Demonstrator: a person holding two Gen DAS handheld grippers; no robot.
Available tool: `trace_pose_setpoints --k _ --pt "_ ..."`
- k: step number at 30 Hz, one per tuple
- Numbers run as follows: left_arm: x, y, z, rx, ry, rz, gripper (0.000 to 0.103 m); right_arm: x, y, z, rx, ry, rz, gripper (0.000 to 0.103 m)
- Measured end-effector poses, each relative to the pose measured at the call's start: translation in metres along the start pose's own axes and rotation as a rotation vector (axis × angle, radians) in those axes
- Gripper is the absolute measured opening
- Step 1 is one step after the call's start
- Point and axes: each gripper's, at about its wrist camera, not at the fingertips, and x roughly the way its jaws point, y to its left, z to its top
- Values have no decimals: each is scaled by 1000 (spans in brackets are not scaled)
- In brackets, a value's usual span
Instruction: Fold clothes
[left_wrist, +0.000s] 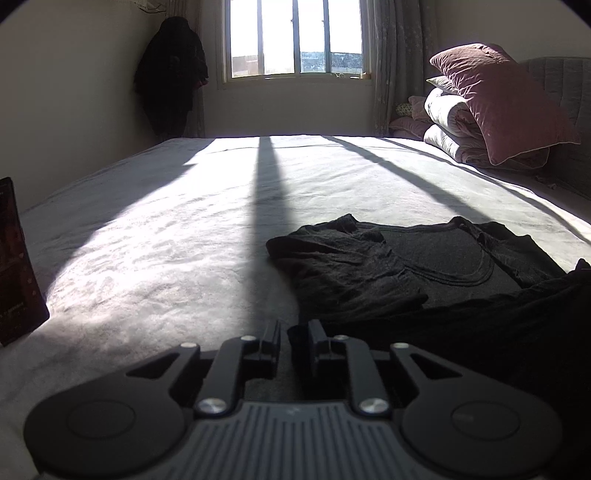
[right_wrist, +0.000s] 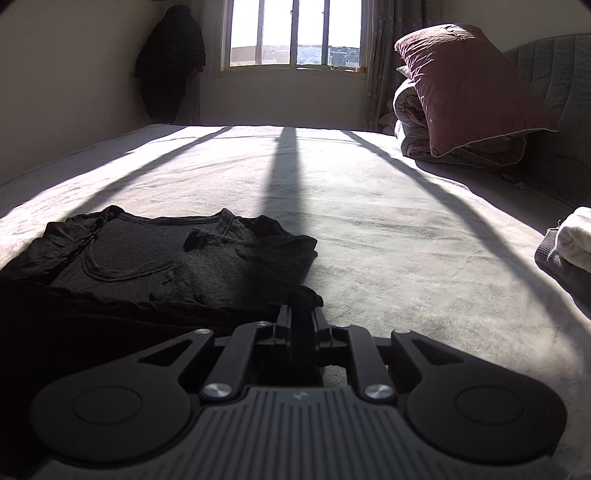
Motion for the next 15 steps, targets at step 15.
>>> trace_pose_setpoints --k 15 --pt "-77 -58 -22 235 -34 -724 45 -49 -27 6 66 73 220 52"
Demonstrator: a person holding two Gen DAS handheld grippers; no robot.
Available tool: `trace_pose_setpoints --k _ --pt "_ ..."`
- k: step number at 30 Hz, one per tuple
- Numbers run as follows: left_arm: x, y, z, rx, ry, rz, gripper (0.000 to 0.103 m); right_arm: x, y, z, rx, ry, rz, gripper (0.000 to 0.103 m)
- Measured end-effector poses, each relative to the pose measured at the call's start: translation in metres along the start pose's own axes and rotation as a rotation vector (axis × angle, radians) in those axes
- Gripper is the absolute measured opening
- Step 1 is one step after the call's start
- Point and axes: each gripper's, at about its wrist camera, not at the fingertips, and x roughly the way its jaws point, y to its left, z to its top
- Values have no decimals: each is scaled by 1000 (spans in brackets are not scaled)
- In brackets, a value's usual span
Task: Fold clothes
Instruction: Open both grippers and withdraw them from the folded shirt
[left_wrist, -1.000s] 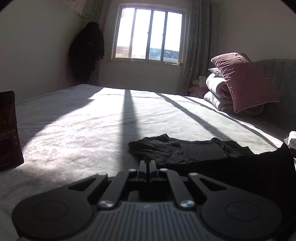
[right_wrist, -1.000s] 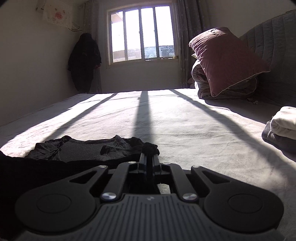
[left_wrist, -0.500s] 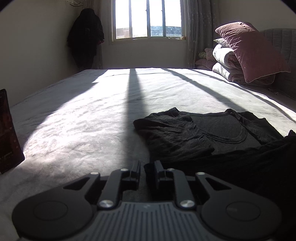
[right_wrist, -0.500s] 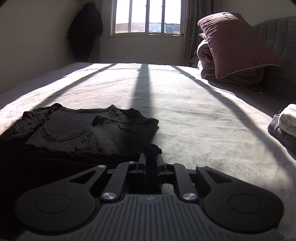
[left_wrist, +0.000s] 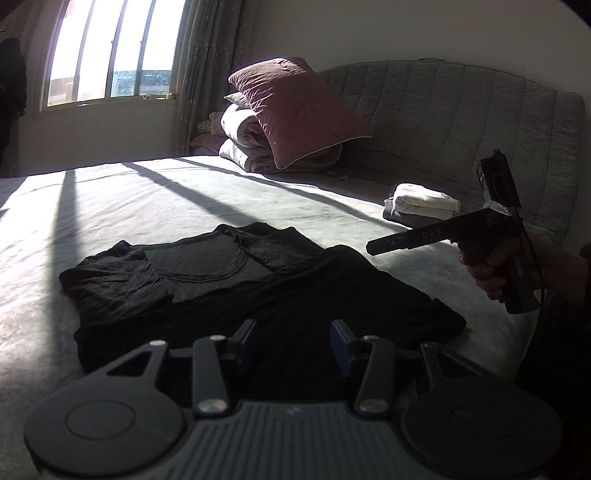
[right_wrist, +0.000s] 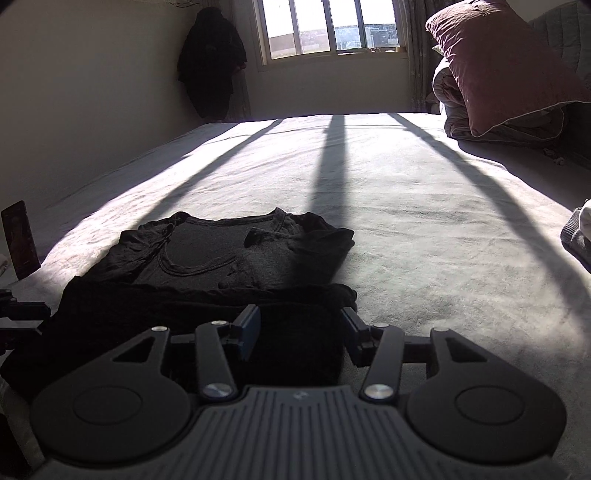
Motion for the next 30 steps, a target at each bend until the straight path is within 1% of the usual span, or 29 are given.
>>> trace_pose_setpoints --k 2,3,5,7,9,10,12,14,15,16,17,19,22,25,27,28,30 --pt "8 -14 -2 39 27 -114 45 3 -4 -3 29 18 -11 52" --pt "14 -21 -4 62 49 -156 45 4 -6 -4 43 27 -11 52" --pt "25 -32 -8 98 95 -198 44 1 -6 -4 56 26 30 52" --pt "36 -39 -12 118 138 -216 44 -4 5 -4 6 9 110 52" --pt "45 -41 -16 117 177 -216 44 -9 23 -6 -80 16 188 52" --pt "48 -41 -18 112 194 -223 44 -10 30 -7 -109 23 221 50" --pt "48 -42 -22 105 216 -247 43 -11 49 -12 -183 56 330 46" --pt "46 -44 -24 107 229 -278 44 -8 65 -18 -257 92 389 42" --pt "45 -45 -26 108 236 -293 44 -5 74 -22 -300 114 414 38" --pt "44 -46 -27 106 241 -309 44 0 80 -26 -334 133 411 35" --pt "43 -46 -28 100 249 -325 44 9 83 -29 -358 140 375 34" --pt "41 -46 -30 96 250 -333 44 25 88 -34 -401 150 302 30" --pt "41 -45 -30 92 251 -340 45 41 80 -27 -350 88 172 30" --pt "38 -43 -27 70 251 -356 47 36 68 -17 -277 68 176 30" --pt "33 -35 -22 4 230 -395 47 32 61 -10 -231 55 183 30" --pt "30 -30 -20 -26 208 -406 47 25 62 -9 -230 49 217 30" --pt "21 -21 -16 -64 150 -395 47 10 66 -13 -256 47 283 30"
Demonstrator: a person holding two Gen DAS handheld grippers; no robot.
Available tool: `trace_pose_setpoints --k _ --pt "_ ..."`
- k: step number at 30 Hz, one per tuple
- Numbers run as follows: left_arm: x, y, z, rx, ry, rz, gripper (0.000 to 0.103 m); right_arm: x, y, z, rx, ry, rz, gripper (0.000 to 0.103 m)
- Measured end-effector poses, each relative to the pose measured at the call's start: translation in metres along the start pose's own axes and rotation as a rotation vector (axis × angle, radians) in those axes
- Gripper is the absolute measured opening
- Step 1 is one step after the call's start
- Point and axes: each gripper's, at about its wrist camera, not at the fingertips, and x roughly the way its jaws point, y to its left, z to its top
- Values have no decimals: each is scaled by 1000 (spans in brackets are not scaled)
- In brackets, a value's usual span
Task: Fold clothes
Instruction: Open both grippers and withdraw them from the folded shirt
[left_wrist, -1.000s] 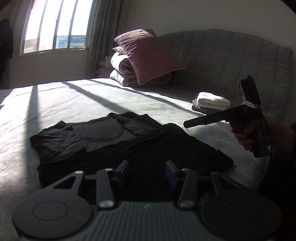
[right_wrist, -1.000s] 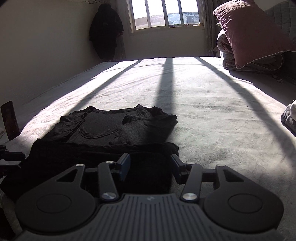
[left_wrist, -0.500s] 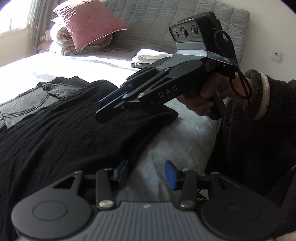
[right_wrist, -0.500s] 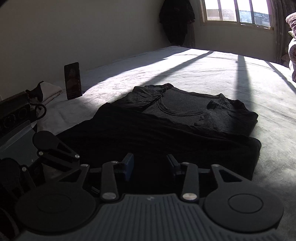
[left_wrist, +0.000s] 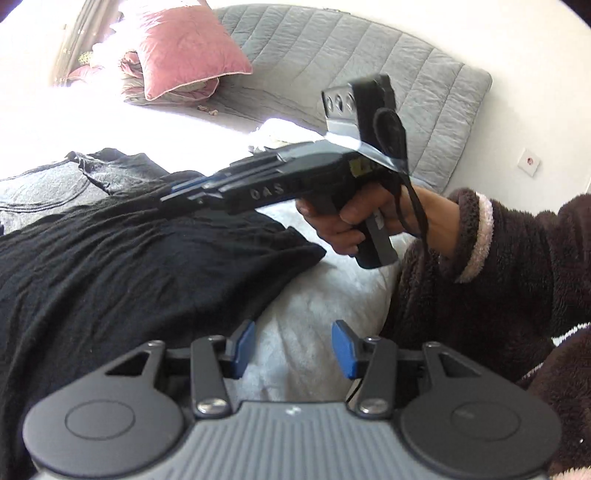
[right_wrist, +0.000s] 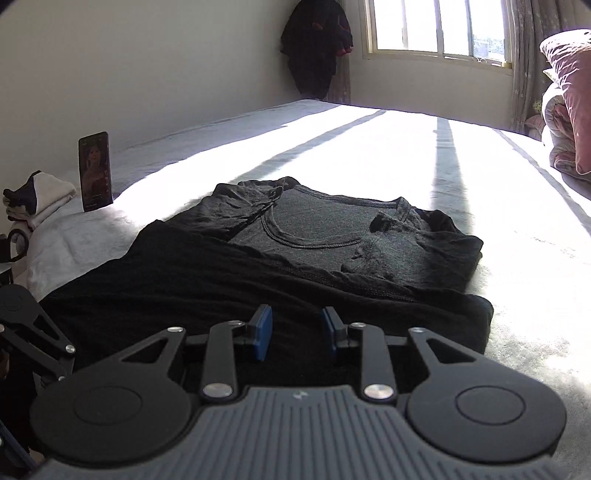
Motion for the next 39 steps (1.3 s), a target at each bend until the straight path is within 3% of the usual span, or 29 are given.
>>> trace_pose_setpoints --k 2,5,7,9,14,18,22,26,30,39 --pt "-7 4 1 -5 -31 34 48 -13 9 -3 -29 -4 63 30" --pt "-6 12 -2 -10 17 75 50 -19 22 -19 -103 50 107 30" --pt "-6 21 -12 -12 96 70 50 -20 24 -31 -149 102 106 30" --pt "-20 32 -20 -60 98 26 50 -30 10 -49 -166 122 89 30" --pt "-57 57 -36 -233 87 -52 50 -72 -35 -66 -14 115 56 30" --pt "-72 54 -28 -227 18 -1 52 -92 -43 -67 38 70 47 29" --pt "-73 54 -15 -205 -52 24 55 -90 -37 -54 76 0 112 29" --pt "-60 61 -9 -194 -7 62 55 -64 -23 -49 15 52 126 29" --pt "-60 64 -24 -195 72 104 55 -51 -21 -59 -26 129 102 29" --pt "-92 62 -25 -237 -6 126 60 -76 -49 -71 123 98 111 32"
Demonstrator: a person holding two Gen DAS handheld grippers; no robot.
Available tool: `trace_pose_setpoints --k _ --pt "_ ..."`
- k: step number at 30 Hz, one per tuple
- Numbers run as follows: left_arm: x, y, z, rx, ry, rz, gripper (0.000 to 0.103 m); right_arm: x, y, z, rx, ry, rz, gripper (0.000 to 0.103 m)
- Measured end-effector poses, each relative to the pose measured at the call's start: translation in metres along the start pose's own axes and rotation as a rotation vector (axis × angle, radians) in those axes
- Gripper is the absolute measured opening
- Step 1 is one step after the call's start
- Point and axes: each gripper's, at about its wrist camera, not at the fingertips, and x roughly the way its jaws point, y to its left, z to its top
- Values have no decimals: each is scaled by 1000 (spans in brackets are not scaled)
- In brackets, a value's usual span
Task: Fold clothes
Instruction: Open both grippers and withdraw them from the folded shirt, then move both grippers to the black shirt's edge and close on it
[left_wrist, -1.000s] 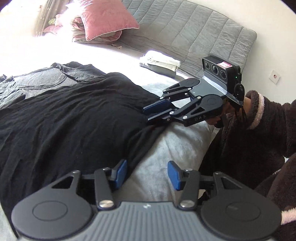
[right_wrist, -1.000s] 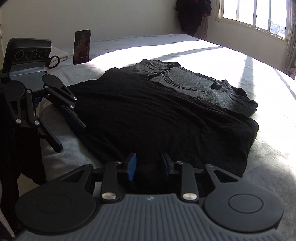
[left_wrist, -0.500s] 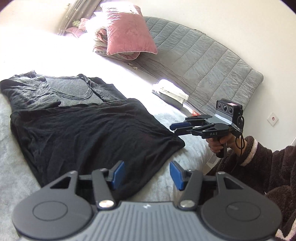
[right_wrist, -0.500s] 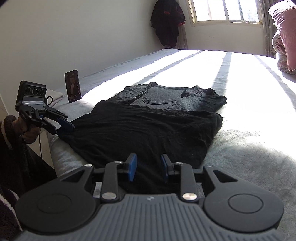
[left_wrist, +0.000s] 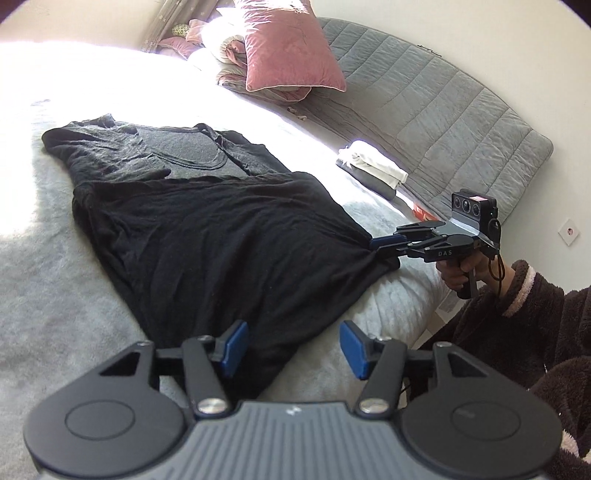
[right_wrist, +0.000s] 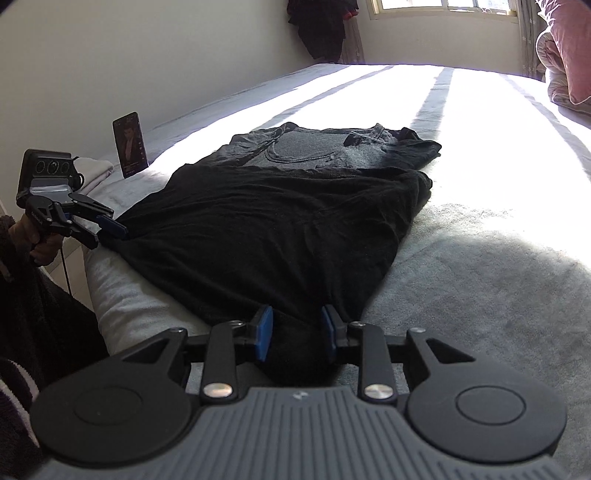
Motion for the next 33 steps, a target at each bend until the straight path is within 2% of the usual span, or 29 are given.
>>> trace_pose_setpoints --k 3,5,10,14,16,24,33 --pt "0 -2 12 -7 -47 28 70 -1 1 9 37 -38 -9 38" --pt "3 -3 21 -20 -69 61 73 1 2 17 65 -68 -24 38" --pt "13 12 51 -86 -36 205 73 10 -2 42 144 -70 -67 39" --pt "20 35 76 -127 -7 267 73 15 -8 68 159 -56 -83 41" --pt "24 45 85 -130 6 304 73 21 -9 81 139 -48 -100 44" --pt "29 90 118 -189 2 412 73 54 -21 114 85 5 -148 44" --pt "53 136 159 -149 -1 541 72 99 -48 156 20 40 -232 44"
